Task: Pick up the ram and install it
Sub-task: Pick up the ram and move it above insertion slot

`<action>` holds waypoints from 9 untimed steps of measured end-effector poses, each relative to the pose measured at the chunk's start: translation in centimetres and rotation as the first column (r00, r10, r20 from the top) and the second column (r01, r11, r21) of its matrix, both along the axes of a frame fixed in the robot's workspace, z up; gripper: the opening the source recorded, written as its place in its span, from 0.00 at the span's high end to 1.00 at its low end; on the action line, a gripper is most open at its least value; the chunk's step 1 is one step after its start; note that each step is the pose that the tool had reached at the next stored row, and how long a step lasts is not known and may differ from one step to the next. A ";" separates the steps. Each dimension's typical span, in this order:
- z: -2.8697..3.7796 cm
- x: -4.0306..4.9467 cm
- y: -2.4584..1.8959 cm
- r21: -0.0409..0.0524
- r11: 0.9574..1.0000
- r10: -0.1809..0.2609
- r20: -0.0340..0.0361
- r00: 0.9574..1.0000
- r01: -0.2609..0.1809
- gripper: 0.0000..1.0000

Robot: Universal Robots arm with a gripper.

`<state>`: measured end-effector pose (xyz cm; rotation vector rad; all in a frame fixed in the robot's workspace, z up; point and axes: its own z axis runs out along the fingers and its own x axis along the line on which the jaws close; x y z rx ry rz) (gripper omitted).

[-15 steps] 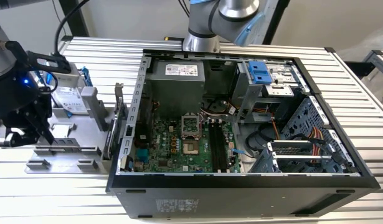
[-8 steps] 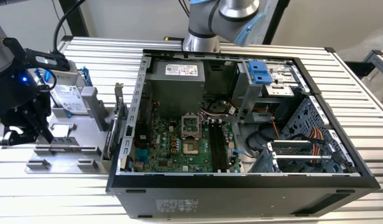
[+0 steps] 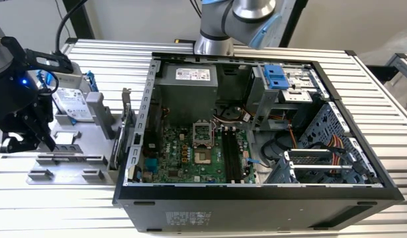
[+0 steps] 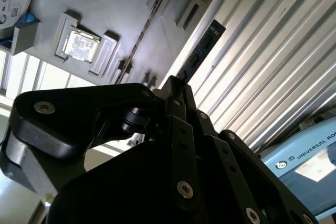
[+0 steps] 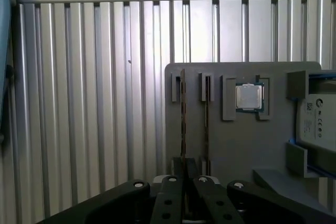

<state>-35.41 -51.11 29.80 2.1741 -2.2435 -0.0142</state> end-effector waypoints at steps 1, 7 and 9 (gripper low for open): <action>0.06 0.00 0.00 0.000 1.000 0.000 0.000 1.000 0.000 1.00; 0.30 -0.01 0.01 0.000 1.000 0.000 0.000 1.000 0.000 1.00; 0.37 -0.01 0.01 0.000 1.000 0.000 0.000 1.000 0.000 1.00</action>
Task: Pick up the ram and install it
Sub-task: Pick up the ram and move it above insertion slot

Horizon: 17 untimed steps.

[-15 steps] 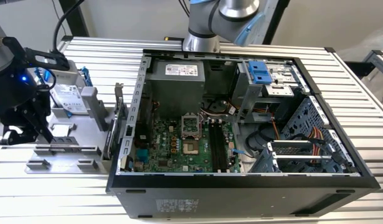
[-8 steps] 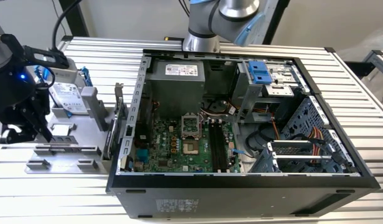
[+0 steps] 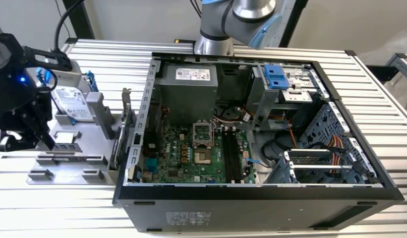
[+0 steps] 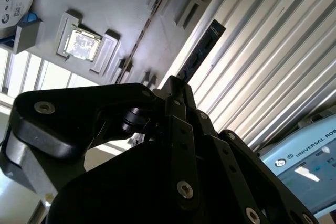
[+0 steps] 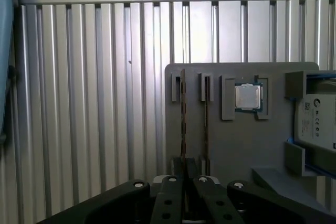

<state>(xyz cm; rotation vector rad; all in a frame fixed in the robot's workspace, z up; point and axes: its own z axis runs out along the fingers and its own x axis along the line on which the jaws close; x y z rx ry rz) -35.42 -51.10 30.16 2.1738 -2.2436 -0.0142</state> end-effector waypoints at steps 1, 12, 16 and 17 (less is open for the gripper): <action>0.06 0.00 0.00 0.000 1.000 0.000 0.000 1.000 0.000 1.00; 0.72 0.00 0.00 0.000 1.000 0.000 0.000 1.000 0.000 1.00; 0.96 0.01 0.00 0.000 1.000 0.000 0.000 1.000 0.000 1.00; 1.02 0.01 -0.01 0.000 1.000 0.000 0.000 1.000 0.000 1.00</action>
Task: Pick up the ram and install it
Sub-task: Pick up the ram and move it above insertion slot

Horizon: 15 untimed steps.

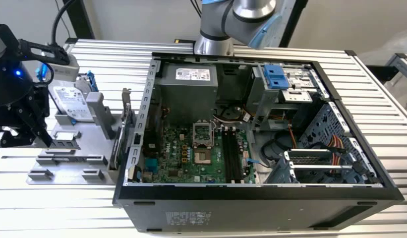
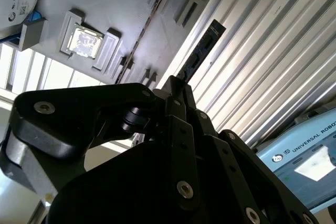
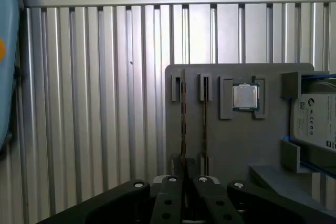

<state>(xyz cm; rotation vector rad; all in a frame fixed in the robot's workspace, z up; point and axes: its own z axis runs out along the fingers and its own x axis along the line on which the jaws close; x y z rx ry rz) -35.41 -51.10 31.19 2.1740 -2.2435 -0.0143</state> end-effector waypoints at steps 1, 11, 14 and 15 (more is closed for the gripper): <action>0.06 0.00 0.00 0.000 1.000 0.000 0.000 1.000 0.000 1.00; 0.58 0.00 0.00 0.000 1.000 0.000 0.000 1.000 0.000 1.00; 0.74 0.00 0.00 0.000 1.000 0.000 0.000 1.000 0.000 1.00; 0.79 0.00 0.00 0.000 1.000 0.000 0.000 1.000 0.000 1.00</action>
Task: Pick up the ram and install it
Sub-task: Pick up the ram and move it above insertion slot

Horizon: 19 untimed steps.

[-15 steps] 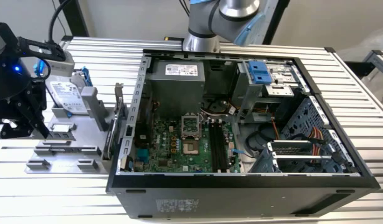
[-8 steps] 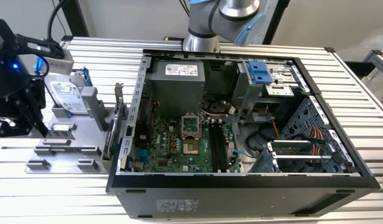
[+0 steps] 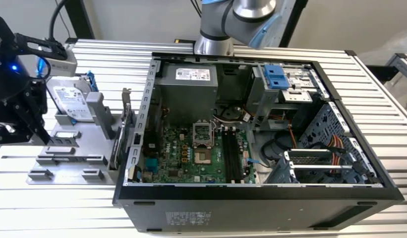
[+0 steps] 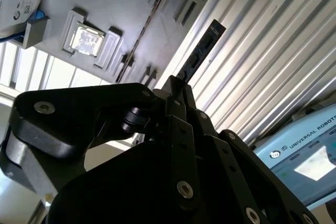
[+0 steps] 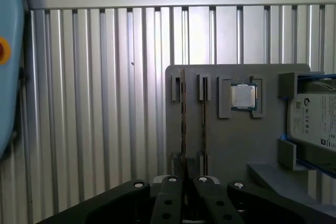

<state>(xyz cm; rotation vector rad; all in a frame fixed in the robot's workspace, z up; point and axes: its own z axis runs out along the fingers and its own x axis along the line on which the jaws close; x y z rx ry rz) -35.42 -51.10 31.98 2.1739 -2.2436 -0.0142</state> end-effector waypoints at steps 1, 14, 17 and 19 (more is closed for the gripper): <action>0.05 0.00 0.00 0.000 1.000 0.000 0.000 1.000 0.000 1.00; 0.73 0.00 0.00 0.000 1.000 0.000 0.000 1.000 0.000 1.00; 0.89 0.00 0.00 0.000 1.000 0.000 0.000 1.000 0.000 1.00; 1.01 0.00 0.00 0.000 1.000 0.000 0.000 1.000 0.000 1.00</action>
